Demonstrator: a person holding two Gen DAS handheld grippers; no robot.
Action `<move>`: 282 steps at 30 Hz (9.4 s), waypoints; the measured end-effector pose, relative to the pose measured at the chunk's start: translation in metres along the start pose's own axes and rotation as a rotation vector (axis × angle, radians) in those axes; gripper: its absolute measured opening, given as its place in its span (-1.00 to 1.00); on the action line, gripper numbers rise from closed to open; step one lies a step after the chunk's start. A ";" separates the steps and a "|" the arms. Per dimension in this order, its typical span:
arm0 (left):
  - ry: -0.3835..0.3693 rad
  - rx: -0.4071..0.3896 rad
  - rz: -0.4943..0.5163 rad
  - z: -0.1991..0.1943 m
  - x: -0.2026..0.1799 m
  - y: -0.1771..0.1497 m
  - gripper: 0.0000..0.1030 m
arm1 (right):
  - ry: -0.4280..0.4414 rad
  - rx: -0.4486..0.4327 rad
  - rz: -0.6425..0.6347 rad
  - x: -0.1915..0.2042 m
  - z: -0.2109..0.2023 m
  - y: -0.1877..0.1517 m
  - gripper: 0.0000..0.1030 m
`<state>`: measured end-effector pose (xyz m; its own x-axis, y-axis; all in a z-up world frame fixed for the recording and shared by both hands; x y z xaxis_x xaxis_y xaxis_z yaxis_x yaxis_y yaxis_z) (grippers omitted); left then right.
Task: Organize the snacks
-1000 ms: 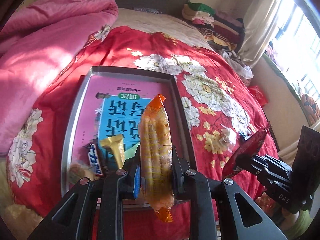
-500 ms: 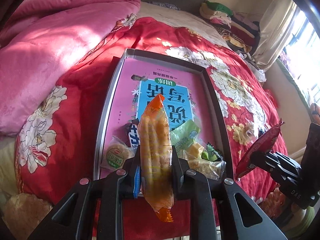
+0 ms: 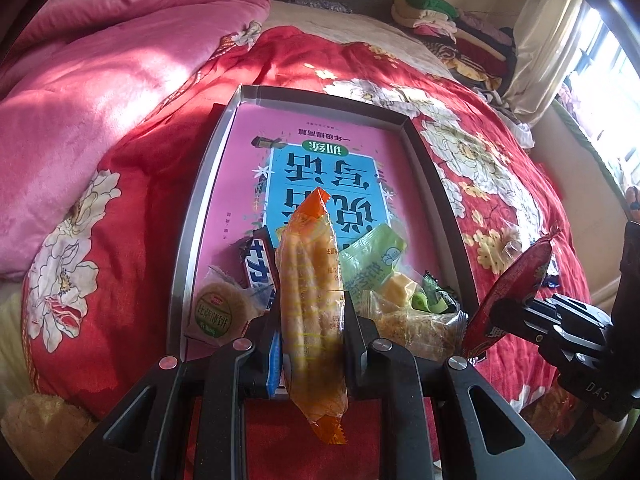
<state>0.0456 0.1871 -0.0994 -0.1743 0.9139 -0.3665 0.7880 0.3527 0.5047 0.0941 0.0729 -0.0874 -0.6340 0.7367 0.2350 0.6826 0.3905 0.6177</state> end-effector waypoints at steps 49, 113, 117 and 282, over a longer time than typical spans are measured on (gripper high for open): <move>-0.003 -0.089 0.074 -0.002 -0.009 0.014 0.25 | -0.072 -0.049 0.065 -0.029 -0.018 0.001 -0.05; -0.166 0.204 0.404 0.162 -0.235 0.016 0.45 | -0.557 0.067 0.327 -0.247 -0.048 -0.036 0.27; -0.163 0.229 0.376 0.173 -0.230 0.013 0.21 | -0.563 0.085 0.324 -0.251 -0.037 -0.037 0.27; -0.035 -0.093 -0.003 -0.077 -0.078 -0.067 0.59 | -0.274 -0.092 -0.053 0.000 -0.105 -0.043 0.98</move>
<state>-0.0395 0.1077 -0.0444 -0.1543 0.9060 -0.3942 0.7290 0.3737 0.5735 0.0271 -0.0021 -0.0349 -0.5376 0.8432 -0.0033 0.6076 0.3901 0.6918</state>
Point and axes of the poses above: each gripper's, at about its wrist camera, not at the fingertips, and z roughly the way its jaws point, x to its left, y to its top, the point moved 8 cm from there along z, roughly the way its jaws point, and after that the axes turned 12 degrees about -y, right-handed, at the moved point
